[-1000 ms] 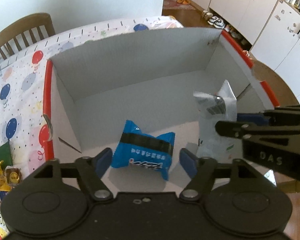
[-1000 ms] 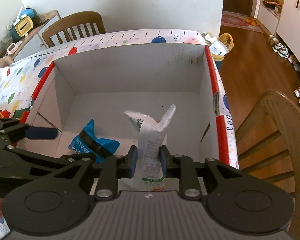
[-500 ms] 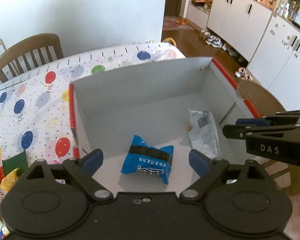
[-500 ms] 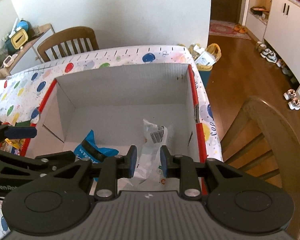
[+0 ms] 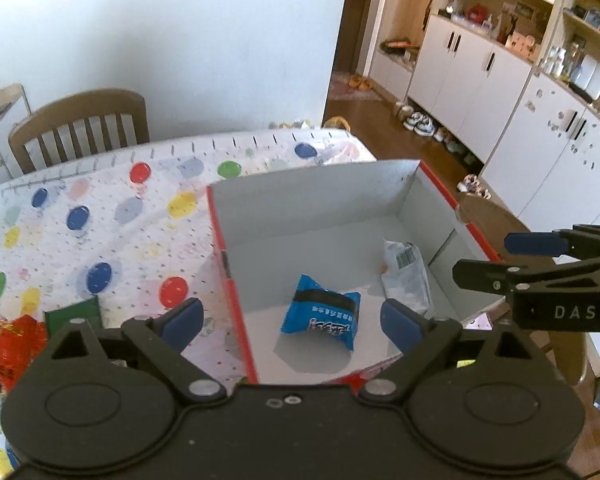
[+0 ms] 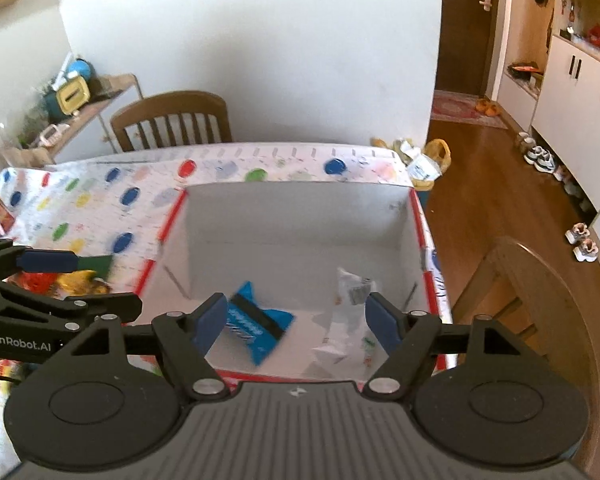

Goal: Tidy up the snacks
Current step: 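Move both tools back over the snack pile, then grasp the orange-centred pastry with the left tool while the right tool grasps the black-wrapped snack, then carry the pastry and black snack over the red box with both tools, then open both tools to drop the pastry and black snack into the box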

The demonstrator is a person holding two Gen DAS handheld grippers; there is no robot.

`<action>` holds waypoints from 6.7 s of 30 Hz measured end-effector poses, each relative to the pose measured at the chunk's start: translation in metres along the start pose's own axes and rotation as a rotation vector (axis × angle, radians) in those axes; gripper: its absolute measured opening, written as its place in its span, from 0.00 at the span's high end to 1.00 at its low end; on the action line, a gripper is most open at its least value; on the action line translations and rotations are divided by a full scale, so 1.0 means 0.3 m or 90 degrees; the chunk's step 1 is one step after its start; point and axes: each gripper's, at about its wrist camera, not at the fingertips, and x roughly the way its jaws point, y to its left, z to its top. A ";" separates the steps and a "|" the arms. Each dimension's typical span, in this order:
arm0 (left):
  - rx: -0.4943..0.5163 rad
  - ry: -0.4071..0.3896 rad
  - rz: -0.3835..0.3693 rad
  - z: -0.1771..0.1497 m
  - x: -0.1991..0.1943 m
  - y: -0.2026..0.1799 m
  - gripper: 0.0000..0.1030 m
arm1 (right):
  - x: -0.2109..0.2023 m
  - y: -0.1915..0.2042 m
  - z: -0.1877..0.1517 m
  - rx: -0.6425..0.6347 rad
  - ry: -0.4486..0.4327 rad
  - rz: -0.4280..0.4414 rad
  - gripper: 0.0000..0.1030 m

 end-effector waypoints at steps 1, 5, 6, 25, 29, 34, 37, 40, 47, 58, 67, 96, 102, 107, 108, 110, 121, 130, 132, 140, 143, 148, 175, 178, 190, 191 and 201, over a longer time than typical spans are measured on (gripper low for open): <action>0.003 -0.008 0.000 -0.006 -0.021 0.010 0.06 | -0.016 0.018 -0.003 0.003 -0.005 0.004 0.26; 0.013 -0.032 -0.001 -0.038 -0.101 0.058 0.03 | -0.063 0.094 -0.017 0.010 -0.020 0.018 0.21; 0.017 -0.036 -0.001 -0.048 -0.119 0.072 0.02 | -0.072 0.116 -0.023 0.010 -0.023 0.022 0.21; -0.008 -0.087 0.050 -0.263 -0.362 0.497 0.01 | -0.132 0.595 -0.198 -0.047 -0.077 0.114 0.18; -0.031 -0.093 0.070 -0.301 -0.383 0.607 0.01 | -0.111 0.683 -0.246 -0.066 -0.079 0.105 0.18; -0.053 -0.083 0.082 -0.350 -0.379 0.703 0.01 | -0.054 0.773 -0.300 -0.085 -0.045 0.117 0.18; -0.061 -0.066 0.088 -0.383 -0.356 0.739 0.01 | -0.024 0.823 -0.322 -0.101 -0.022 0.130 0.18; -0.079 -0.048 0.097 -0.414 -0.332 0.789 0.01 | 0.012 0.880 -0.343 -0.118 0.000 0.141 0.18; -0.152 -0.005 0.115 -0.442 -0.263 0.921 0.01 | 0.113 0.996 -0.389 -0.165 0.058 0.166 0.18; -0.222 0.061 0.113 -0.412 -0.084 0.985 0.15 | 0.249 1.133 -0.409 -0.210 0.101 0.206 0.18; -0.250 0.110 0.091 -0.432 0.027 1.007 0.24 | 0.347 1.204 -0.451 -0.258 0.134 0.215 0.27; -0.328 0.126 0.011 -0.464 0.062 1.074 0.44 | 0.342 1.183 -0.471 -0.263 0.140 0.201 0.62; -0.308 0.121 0.011 -0.468 0.013 1.045 0.44 | 0.277 1.097 -0.434 -0.228 0.115 0.186 0.63; -0.277 0.111 0.004 -0.458 -0.047 0.992 0.44 | 0.204 1.010 -0.384 -0.204 0.084 0.173 0.63; -0.272 0.108 0.001 -0.453 -0.059 0.979 0.44 | 0.188 0.993 -0.373 -0.200 0.076 0.171 0.63; -0.261 0.104 -0.004 -0.443 -0.081 0.953 0.44 | 0.151 0.954 -0.346 -0.193 0.057 0.167 0.63; -0.174 0.065 -0.024 -0.336 -0.180 0.743 0.44 | 0.016 0.732 -0.223 -0.151 -0.016 0.127 0.63; -0.107 0.037 -0.051 -0.216 -0.194 0.529 0.44 | -0.022 0.506 -0.145 -0.123 -0.051 0.078 0.63; -0.095 0.033 -0.057 -0.187 -0.183 0.482 0.44 | -0.022 0.459 -0.132 -0.115 -0.056 0.071 0.63; -0.054 0.028 -0.070 -0.078 -0.127 0.295 0.44 | -0.002 0.255 -0.091 -0.086 -0.065 0.036 0.63; -0.043 0.028 -0.071 -0.039 -0.094 0.240 0.44 | 0.020 0.180 -0.082 -0.080 -0.060 0.022 0.63; -0.037 0.036 -0.073 0.027 -0.015 0.153 0.44 | 0.073 0.076 -0.075 -0.068 -0.044 0.002 0.63; 0.013 0.143 0.036 0.179 0.493 -0.060 0.44 | 0.411 -0.100 -0.087 -0.081 0.082 -0.017 0.63; 0.015 0.153 0.043 0.180 0.524 -0.066 0.44 | 0.426 -0.100 -0.096 -0.090 0.096 -0.009 0.63; 0.048 0.184 0.066 0.140 0.562 -0.106 0.43 | 0.454 -0.105 -0.102 -0.093 0.114 0.005 0.61; 0.048 0.185 0.066 0.138 0.561 -0.108 0.43 | 0.453 -0.107 -0.101 -0.091 0.115 0.007 0.61; 0.049 0.175 0.072 0.143 0.526 -0.122 0.27 | 0.406 -0.140 -0.090 -0.074 0.097 0.024 0.50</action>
